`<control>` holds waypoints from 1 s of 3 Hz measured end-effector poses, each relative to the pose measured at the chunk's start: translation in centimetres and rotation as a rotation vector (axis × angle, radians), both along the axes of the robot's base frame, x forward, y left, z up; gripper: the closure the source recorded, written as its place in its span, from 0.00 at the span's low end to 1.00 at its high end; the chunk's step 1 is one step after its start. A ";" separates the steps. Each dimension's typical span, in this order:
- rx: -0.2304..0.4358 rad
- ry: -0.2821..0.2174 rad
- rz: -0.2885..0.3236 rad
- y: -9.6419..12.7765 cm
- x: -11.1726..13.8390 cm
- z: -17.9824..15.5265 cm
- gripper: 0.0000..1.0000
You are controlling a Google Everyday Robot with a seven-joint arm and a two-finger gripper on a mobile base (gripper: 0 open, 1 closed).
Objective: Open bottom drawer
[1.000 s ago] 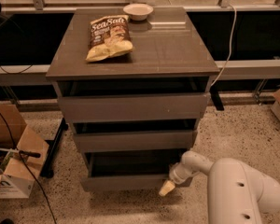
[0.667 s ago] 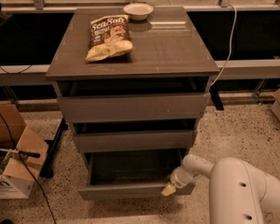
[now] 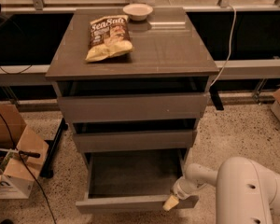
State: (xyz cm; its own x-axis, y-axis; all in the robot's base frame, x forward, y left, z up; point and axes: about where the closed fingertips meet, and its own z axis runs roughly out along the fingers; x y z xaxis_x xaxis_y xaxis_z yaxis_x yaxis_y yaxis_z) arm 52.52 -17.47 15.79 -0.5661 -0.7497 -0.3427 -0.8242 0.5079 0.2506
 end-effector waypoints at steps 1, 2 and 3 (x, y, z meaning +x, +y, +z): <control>0.000 0.000 0.000 0.0 0.0 0.0 0.08; 0.038 0.117 -0.056 -0.1 -5.7 -1.0 0.00; 0.053 0.169 -0.076 0.1 -7.6 -1.2 0.00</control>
Offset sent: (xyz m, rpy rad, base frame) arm -0.2718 -0.0028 -0.0338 0.1847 0.5741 -0.2843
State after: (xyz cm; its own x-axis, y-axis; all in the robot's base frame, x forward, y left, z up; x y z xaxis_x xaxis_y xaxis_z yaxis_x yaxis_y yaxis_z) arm 44.97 -17.41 14.58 -0.6728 -0.6863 -0.2761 -0.7283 0.5491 0.4098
